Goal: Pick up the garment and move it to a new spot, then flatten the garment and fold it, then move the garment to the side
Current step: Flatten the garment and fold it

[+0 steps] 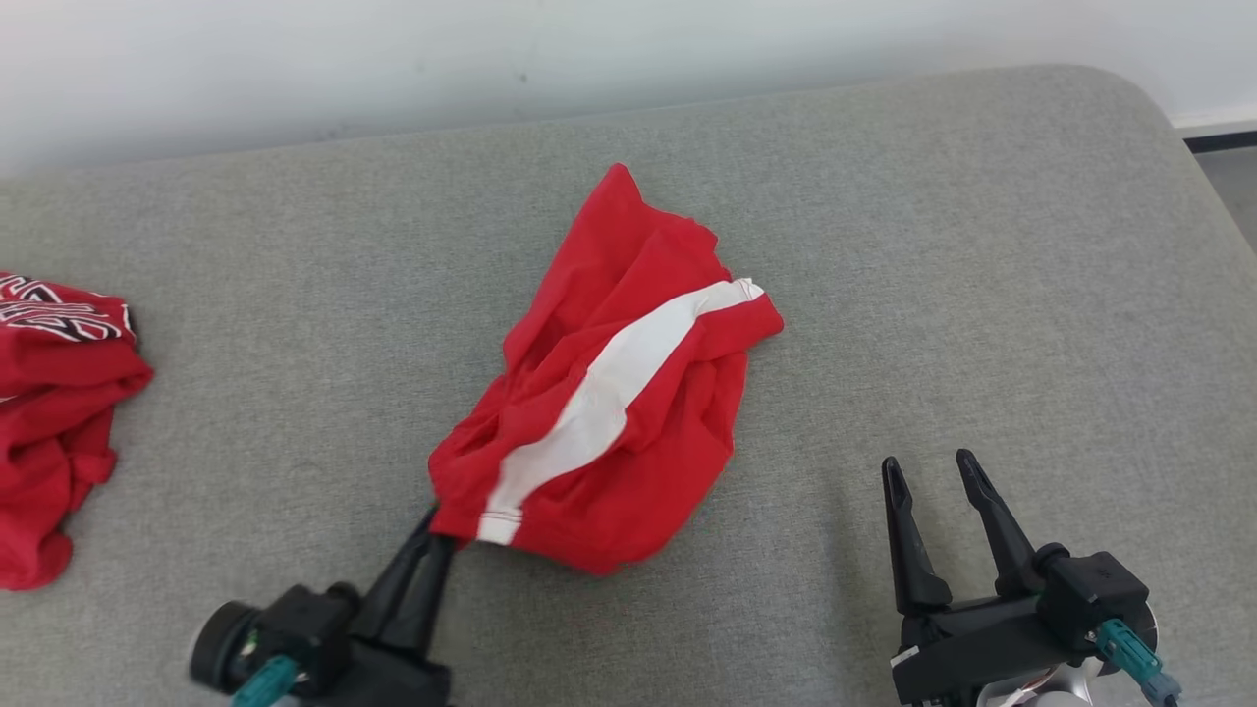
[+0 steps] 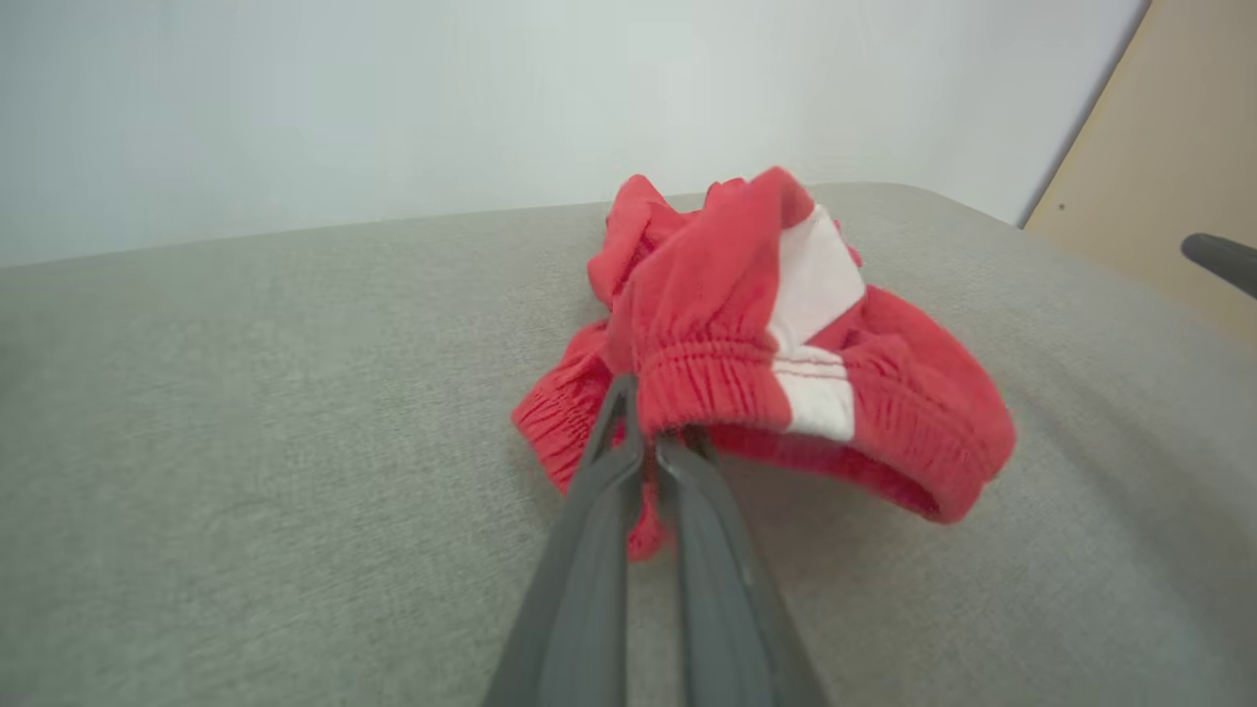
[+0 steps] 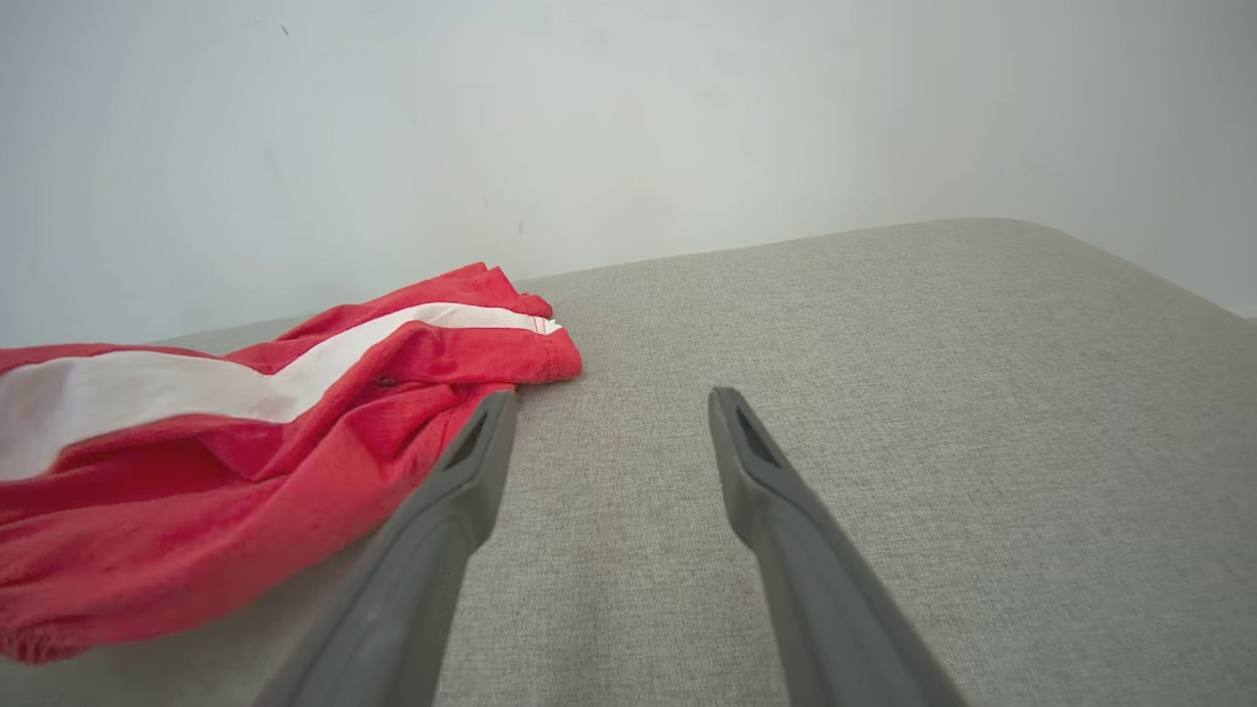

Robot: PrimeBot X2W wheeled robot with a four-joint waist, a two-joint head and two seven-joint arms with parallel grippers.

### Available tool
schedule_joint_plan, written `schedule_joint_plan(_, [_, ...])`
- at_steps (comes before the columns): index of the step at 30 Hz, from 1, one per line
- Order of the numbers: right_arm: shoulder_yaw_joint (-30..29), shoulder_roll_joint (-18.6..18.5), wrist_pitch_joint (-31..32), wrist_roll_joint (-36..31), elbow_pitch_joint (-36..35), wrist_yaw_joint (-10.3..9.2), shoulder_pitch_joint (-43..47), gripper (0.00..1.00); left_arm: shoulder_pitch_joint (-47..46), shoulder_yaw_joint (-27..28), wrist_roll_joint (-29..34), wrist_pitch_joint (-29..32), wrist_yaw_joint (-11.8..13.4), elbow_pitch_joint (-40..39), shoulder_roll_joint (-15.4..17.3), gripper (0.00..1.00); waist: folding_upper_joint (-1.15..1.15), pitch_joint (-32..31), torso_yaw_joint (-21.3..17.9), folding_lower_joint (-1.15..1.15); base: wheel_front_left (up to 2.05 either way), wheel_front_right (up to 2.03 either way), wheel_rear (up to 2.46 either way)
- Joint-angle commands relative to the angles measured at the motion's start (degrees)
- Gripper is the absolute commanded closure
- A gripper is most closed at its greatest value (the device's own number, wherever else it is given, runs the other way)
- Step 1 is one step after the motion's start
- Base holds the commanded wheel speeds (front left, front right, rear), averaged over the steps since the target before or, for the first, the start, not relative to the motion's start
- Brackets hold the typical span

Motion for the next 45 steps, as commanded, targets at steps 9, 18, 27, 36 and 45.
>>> schedule_joint_plan(9, [0.1, 0.0, -0.3, -0.2, 0.7, -0.13, 1.0, 0.0, 4.3, 8.9, 1.0, 0.0, 0.1, 0.3, 1.1, 0.99, 0.0, -1.2, 2.0, 0.0, 0.0, 0.0, 0.0])
schedule_joint_plan(18, [-0.1, 0.0, -0.3, -0.5, 1.3, -0.13, 1.9, 0.0, 6.6, 14.7, 0.7, 0.0, 0.2, -3.4, -2.8, 0.0, 0.0, -3.3, 2.9, 0.0, 0.0, 0.0, 0.0])
schedule_joint_plan(27, [-0.2, 0.0, -0.3, -0.9, 1.3, -0.13, 2.5, 0.0, 8.6, 21.2, 1.8, 0.0, 0.8, -8.7, -6.5, 0.0, 0.0, -4.5, 3.5, 0.0, 0.0, 0.0, 0.0])
schedule_joint_plan(36, [-0.2, 0.0, -0.3, -1.5, 1.6, -0.13, 2.3, 0.0, 8.0, 26.5, 2.8, 0.0, 1.2, -9.7, -8.2, 0.0, 0.0, -5.1, 2.6, 0.0, 0.0, 0.0, 0.0])
schedule_joint_plan(45, [-0.4, -0.6, -0.3, -2.0, 2.1, -0.13, 2.2, 0.0, 8.3, 25.8, 4.9, 0.0, 1.1, -6.0, -8.4, 0.0, 0.0, -5.9, 2.1, 0.0, 0.0, 0.0, 0.0])
